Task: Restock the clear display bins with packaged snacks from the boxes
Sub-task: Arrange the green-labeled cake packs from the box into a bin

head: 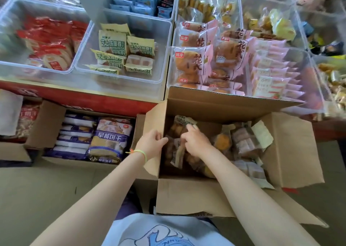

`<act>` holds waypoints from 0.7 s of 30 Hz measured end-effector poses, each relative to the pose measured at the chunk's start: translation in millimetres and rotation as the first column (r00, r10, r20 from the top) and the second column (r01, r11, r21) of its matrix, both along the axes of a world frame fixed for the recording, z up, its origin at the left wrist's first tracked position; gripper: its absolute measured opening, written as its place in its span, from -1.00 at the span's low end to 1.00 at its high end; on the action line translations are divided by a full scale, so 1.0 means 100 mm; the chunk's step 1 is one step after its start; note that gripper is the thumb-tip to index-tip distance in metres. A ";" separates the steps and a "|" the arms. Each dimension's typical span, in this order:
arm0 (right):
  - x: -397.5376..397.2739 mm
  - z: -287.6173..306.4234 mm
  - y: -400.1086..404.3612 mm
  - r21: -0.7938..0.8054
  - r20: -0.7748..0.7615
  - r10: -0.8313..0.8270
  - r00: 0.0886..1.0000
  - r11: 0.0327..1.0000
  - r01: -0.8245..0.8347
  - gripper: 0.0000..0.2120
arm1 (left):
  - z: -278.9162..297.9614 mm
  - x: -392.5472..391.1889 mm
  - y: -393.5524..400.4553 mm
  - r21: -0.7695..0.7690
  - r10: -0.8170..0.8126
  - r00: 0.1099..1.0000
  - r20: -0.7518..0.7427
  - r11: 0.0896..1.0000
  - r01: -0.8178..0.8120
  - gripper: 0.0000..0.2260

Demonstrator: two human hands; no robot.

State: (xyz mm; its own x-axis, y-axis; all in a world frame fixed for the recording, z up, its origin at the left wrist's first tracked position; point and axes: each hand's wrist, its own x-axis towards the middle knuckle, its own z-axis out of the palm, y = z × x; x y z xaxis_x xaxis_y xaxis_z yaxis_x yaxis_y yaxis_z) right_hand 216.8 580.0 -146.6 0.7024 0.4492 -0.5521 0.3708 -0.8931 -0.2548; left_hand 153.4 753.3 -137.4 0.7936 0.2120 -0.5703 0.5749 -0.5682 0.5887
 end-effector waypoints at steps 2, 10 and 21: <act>0.11 0.26 -0.11 0.149 -0.062 -0.071 0.995 0.986 0.080 -0.83 | 0.03 0.01 0.06 -0.166 0.097 0.995 -0.038 0.981 -0.102 -0.75; 0.14 1.52 -0.28 0.770 -0.320 -0.326 0.890 0.458 0.445 -0.89 | 0.58 0.20 0.13 -0.787 0.296 0.954 -0.050 0.576 -0.220 -0.50; 0.27 1.84 0.54 0.780 -0.621 -0.094 0.778 -0.175 0.601 -0.74 | 0.97 0.27 0.47 -0.976 -0.159 0.976 -0.150 -0.136 -0.172 -0.34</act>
